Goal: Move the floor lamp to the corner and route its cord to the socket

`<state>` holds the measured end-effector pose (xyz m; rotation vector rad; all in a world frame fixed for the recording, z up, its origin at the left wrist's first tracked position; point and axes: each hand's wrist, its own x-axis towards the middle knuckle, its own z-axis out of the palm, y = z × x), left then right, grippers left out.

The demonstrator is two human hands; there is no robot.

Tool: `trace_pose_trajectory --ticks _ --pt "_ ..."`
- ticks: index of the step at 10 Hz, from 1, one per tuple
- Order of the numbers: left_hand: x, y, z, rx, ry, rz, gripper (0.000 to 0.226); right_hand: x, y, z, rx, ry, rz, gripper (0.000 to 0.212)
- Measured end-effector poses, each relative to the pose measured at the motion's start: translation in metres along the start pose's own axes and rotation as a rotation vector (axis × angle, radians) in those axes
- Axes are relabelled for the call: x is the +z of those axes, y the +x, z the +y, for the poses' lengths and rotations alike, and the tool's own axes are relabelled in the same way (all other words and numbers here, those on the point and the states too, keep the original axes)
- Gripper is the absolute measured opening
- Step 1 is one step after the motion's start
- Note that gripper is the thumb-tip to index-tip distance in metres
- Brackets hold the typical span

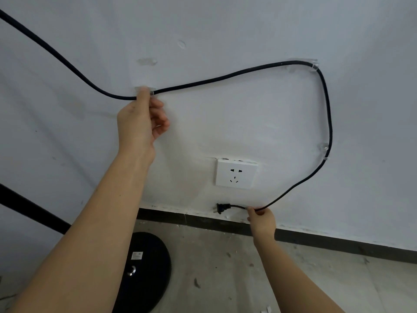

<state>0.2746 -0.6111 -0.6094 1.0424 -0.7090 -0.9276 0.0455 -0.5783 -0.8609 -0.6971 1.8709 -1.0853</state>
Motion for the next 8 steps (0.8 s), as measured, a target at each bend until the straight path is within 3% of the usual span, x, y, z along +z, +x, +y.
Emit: trace_pose_trajectory --ticks 4,8 --pt "-0.001 -0.002 0.009 -0.062 0.011 -0.020 0.038 -0.017 0.003 -0.016 0.149 0.039 -0.162 0.037" --pt "-0.002 -0.008 0.003 -0.057 0.052 -0.061 0.036 -0.024 -0.004 -0.018 0.148 -0.020 -0.248 0.037"
